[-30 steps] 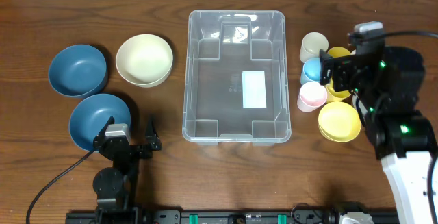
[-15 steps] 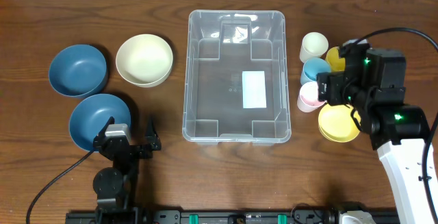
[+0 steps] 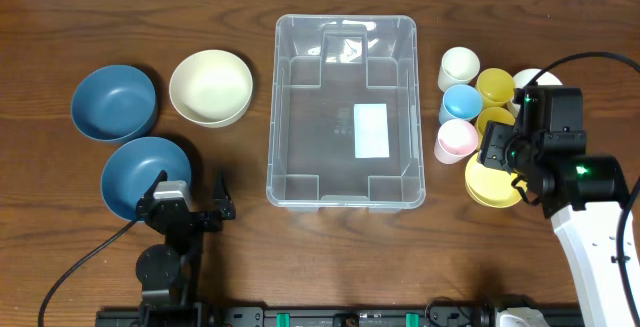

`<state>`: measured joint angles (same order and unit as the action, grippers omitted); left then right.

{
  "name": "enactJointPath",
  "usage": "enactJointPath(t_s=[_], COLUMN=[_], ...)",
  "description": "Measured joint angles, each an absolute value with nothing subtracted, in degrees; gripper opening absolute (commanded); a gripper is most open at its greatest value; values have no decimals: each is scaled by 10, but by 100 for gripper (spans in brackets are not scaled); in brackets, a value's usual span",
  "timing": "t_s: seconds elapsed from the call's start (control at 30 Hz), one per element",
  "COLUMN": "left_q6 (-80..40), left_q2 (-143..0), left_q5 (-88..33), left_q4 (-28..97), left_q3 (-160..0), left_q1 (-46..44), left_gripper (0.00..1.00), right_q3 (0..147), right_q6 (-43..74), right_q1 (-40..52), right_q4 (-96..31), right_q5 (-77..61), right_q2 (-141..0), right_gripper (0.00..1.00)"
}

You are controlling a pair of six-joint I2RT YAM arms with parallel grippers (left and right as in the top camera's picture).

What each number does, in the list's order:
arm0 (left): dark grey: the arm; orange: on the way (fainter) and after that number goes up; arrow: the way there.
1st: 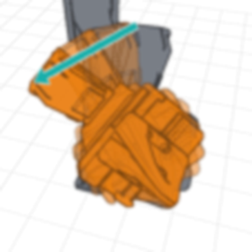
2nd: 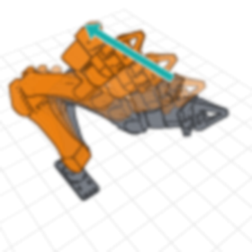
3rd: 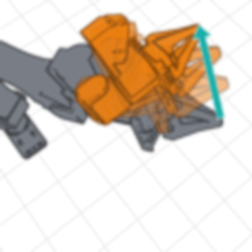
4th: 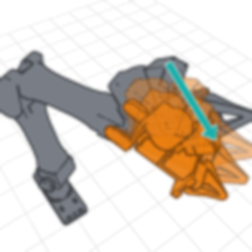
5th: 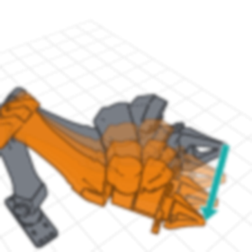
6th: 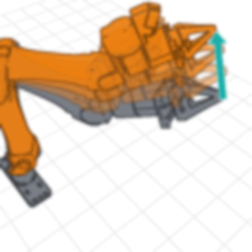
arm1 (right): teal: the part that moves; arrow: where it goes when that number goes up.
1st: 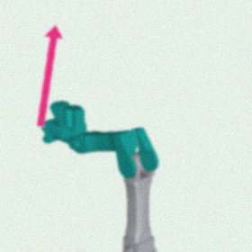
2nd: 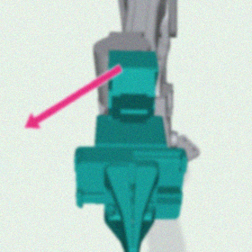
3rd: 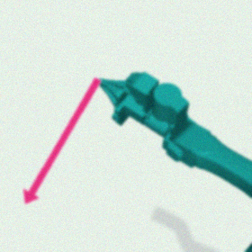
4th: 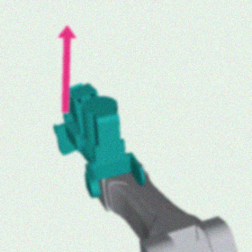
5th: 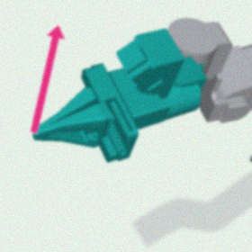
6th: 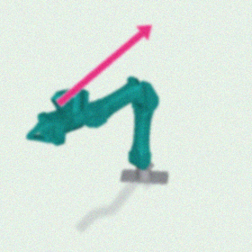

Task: Pack container
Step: 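Move the right gripper over the yellow cups on the right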

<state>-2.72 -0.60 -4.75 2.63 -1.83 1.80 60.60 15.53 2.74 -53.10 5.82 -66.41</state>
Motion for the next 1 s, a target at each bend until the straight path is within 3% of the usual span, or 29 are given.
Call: enactJointPath(t_s=[0.6,1.0], left_q6=[-27,-27], left_q2=[-6,-6], left_q5=[-48,-48], left_q4=[26,26], left_q3=[-18,-18], left_q1=[18,18], left_gripper=[98,98], right_q3=[538,538], right_q6=[189,189], right_q1=[23,-95], right_q4=[-407,-348], right_q5=[107,114], right_q2=[-712,-712], right_gripper=[73,75])
